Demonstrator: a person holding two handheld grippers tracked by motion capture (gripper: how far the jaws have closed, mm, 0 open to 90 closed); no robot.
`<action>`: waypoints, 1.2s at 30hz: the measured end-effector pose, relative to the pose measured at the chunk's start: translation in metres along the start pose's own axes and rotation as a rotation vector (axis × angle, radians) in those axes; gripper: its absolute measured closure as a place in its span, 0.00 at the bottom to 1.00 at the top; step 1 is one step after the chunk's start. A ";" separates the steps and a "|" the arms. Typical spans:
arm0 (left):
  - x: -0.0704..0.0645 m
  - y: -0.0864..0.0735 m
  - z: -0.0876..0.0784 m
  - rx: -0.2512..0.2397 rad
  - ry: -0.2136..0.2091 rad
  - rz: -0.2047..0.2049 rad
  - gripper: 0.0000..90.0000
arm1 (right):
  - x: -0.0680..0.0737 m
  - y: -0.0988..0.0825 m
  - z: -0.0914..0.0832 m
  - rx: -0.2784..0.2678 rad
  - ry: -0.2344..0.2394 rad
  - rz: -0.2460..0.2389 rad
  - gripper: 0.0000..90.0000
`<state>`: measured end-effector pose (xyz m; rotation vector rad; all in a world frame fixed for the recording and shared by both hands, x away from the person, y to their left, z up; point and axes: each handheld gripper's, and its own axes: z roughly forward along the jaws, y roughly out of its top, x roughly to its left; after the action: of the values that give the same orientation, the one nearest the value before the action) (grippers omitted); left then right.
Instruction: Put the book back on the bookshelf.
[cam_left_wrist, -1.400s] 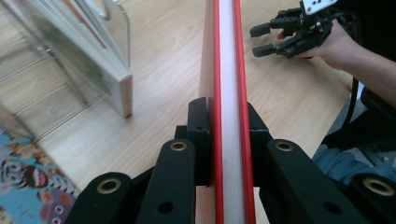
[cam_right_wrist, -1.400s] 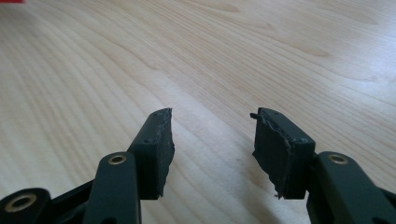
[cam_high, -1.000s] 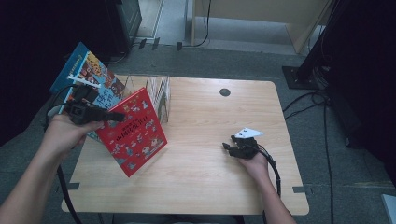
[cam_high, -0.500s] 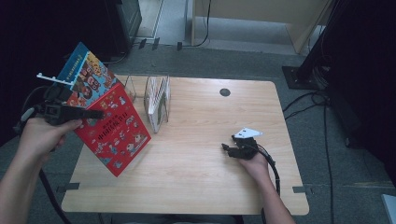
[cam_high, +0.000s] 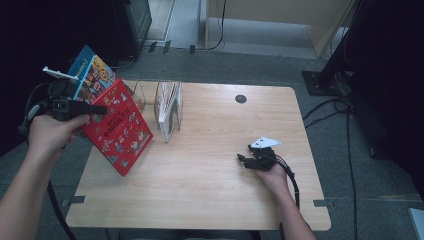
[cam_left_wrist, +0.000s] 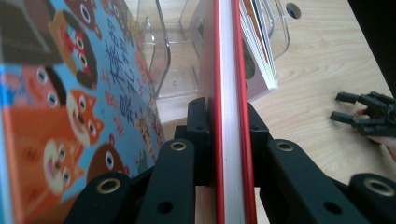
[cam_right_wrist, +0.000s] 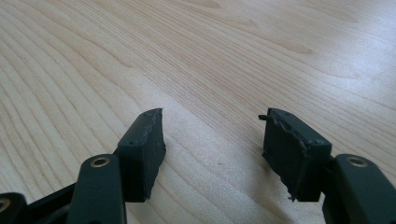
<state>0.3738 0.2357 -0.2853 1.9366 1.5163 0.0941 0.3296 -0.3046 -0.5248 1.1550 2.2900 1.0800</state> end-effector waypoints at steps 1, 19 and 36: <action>-0.001 0.003 0.002 -0.002 0.005 -0.002 0.89 | 0.000 0.000 0.000 0.001 0.000 0.001 0.42; -0.005 0.037 0.031 -0.106 0.052 -0.037 0.89 | 0.001 0.000 0.000 0.001 -0.001 0.005 0.42; -0.005 0.037 0.049 -0.029 0.077 -0.004 0.88 | 0.001 0.000 0.000 -0.002 -0.006 0.007 0.42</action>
<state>0.4243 0.2051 -0.3017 1.9267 1.5599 0.1903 0.3287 -0.3035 -0.5249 1.1647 2.2818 1.0791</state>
